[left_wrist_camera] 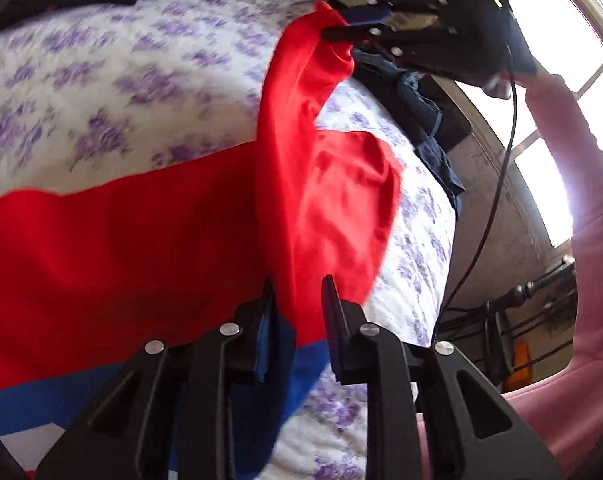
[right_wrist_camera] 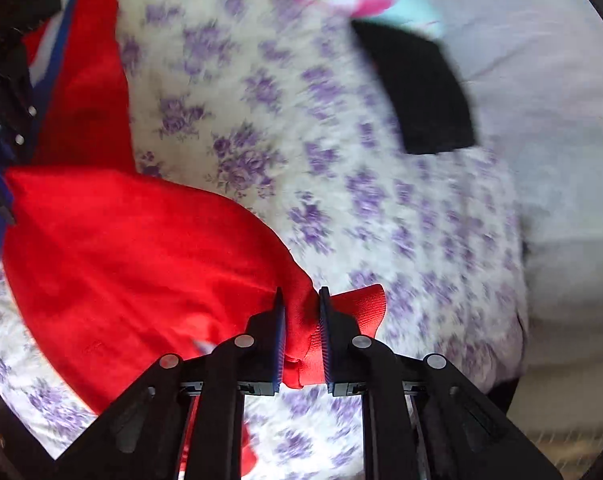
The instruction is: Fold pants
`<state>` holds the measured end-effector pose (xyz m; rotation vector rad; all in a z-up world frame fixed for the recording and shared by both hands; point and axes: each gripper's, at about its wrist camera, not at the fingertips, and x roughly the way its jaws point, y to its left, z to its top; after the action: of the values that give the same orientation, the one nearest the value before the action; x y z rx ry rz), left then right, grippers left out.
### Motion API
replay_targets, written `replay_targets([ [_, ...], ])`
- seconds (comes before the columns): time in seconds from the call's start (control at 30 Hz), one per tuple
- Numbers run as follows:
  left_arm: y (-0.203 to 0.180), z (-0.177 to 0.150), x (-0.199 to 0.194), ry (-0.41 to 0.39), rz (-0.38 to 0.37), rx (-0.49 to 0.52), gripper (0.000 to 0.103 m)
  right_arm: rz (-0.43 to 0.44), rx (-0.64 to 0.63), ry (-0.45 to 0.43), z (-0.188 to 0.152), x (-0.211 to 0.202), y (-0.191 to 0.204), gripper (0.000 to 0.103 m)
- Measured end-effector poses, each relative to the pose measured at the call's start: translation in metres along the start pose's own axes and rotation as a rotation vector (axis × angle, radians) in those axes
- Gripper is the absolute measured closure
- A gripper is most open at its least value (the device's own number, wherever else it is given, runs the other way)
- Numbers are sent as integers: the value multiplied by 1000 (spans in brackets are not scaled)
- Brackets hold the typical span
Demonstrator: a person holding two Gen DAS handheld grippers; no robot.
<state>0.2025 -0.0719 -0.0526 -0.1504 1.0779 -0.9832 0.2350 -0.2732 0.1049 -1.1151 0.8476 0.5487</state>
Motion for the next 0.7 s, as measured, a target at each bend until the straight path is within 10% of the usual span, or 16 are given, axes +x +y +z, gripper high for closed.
replay_targets([
  [0.2, -32, -10, 20, 38, -4, 94, 82, -38, 375, -71, -128, -5, 53, 83],
  [0.27, -32, -15, 33, 76, -16, 90, 82, -21, 500, -56, -160, 9, 63, 64],
  [0.6, -13, -23, 43, 67, -58, 16, 84, 503, 1544, -483, -254, 14, 45, 34],
  [0.7, -16, -27, 41, 51, -46, 36, 85, 590, 1672, -421, -247, 38, 30, 34],
])
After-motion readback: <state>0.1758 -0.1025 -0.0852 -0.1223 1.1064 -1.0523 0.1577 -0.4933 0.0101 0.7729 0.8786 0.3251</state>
